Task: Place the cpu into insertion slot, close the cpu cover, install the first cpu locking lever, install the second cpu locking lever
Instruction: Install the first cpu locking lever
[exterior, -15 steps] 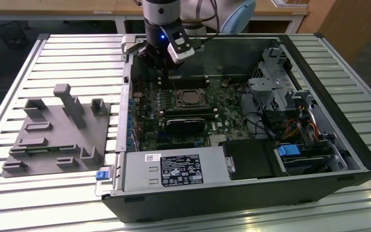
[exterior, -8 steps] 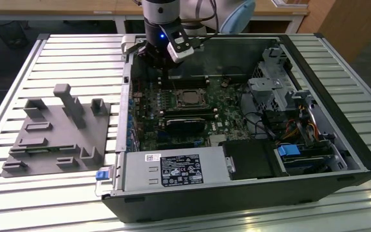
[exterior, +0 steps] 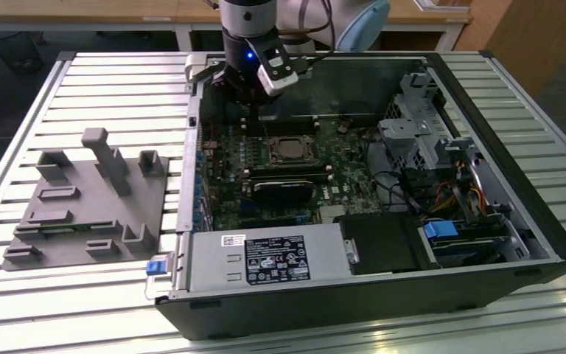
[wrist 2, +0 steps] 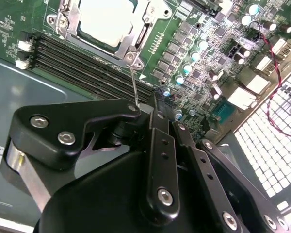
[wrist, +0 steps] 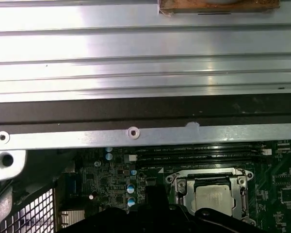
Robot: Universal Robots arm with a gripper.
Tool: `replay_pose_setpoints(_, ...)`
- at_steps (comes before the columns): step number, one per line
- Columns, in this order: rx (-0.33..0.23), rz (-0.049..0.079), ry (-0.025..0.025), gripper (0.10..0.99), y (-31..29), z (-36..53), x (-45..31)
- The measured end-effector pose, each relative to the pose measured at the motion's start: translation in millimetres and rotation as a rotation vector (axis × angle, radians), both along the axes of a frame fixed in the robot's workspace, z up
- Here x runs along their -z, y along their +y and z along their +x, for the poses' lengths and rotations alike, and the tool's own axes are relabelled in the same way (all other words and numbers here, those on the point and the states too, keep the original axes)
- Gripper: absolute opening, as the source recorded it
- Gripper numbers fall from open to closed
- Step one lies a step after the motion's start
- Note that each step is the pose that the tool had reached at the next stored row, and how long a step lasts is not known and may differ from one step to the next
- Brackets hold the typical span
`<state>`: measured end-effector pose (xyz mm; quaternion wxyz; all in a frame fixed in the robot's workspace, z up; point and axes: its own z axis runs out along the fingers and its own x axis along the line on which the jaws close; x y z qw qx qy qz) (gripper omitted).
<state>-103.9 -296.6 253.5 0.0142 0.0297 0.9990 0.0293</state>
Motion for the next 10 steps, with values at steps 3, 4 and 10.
replay_pose_setpoints(3,0.0,0.0,0.0,0.11,0.1,0.7,0.0)
replay_pose_setpoints(4,0.0,0.0,0.0,0.11,0.1,1.2,0.1)
replay_pose_setpoints(10,0.0,0.0,0.0,0.11,0.0,7.7,0.6)
